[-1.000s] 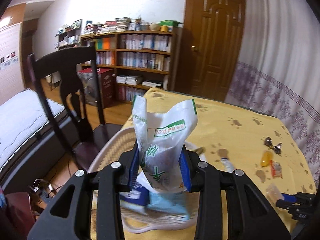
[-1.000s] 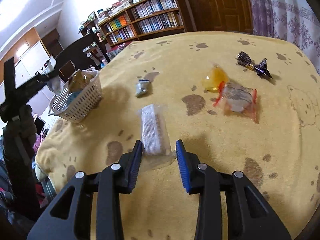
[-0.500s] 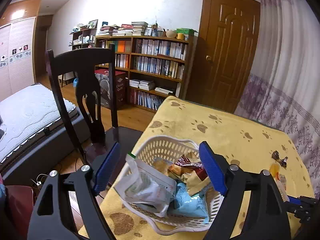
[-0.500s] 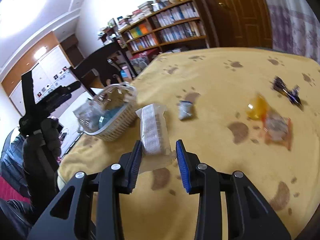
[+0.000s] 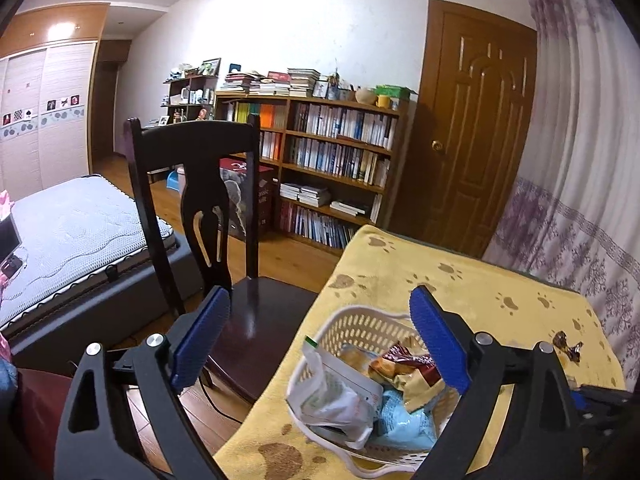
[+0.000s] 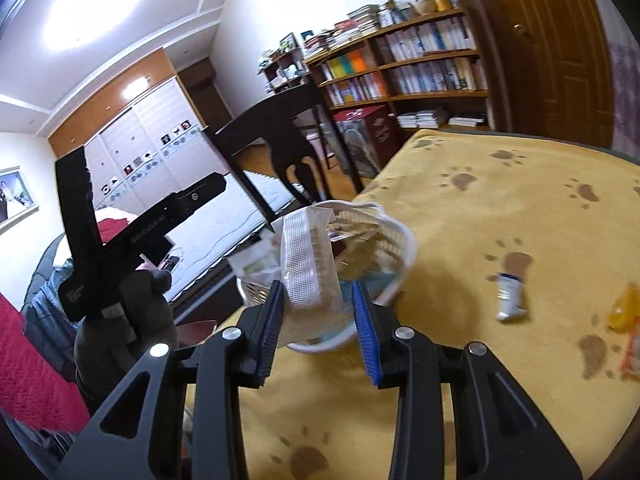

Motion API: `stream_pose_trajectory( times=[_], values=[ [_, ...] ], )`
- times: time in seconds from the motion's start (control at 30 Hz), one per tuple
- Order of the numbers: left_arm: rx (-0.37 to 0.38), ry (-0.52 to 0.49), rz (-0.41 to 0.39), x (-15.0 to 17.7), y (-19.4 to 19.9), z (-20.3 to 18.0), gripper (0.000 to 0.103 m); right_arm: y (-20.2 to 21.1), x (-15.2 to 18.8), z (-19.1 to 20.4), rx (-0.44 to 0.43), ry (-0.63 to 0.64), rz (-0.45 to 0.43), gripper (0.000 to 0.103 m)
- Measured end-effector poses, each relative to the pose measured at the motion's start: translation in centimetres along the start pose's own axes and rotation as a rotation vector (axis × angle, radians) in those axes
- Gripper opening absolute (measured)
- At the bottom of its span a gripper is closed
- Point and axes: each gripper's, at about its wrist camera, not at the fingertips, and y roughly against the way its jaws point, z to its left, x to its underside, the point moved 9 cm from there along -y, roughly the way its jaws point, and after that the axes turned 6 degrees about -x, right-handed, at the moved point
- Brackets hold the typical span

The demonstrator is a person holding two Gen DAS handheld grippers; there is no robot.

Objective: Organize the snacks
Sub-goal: 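Lower the translucent packet into the basket and open the right tool, then move the right tool to the table and grasp the orange-edged clear packet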

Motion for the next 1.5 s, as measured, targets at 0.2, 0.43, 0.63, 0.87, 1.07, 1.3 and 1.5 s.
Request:
stream_pose_trajectory(
  times=[0.2, 0.43, 0.63, 0.87, 1.07, 1.3, 1.5],
  values=[
    [-0.003, 0.034, -0.004, -0.5, -0.1, 1.2, 0.093, -4.3, -0.7, 1.9, -0.023, -0.016, 0.041, 0.035],
    [0.000, 0.046, -0.003, -0.5, -0.1, 1.5, 0.093, -7.9, -0.9, 1.5, 0.020, -0.041, 0.036, 0.040],
    [0.004, 0.042, 0.011, -0.4, -0.4, 1.1, 0.093, -7.3, -0.1, 1.2, 0.030, -0.022, 0.036, 0.040],
    [0.010, 0.022, 0.011, -0.2, -0.4, 0.4, 0.093, -6.0, -0.1, 0.4, 0.053, -0.034, 0.006, 0.040],
    [0.013, 0.010, 0.013, -0.1, -0.3, 0.0, 0.094, -4.7, 0.3, -1.1, 0.090, -0.056, -0.017, 0.042],
    [0.020, -0.003, 0.016, 0.1, -0.3, -0.8, 0.094, -2.1, 0.7, -4.7, 0.147, -0.135, -0.067, 0.052],
    [0.033, -0.030, 0.023, 0.7, -0.2, -1.9, 0.094, 1.3, 1.3, -8.3, 0.232, -0.193, -0.136, 0.063]
  ],
)
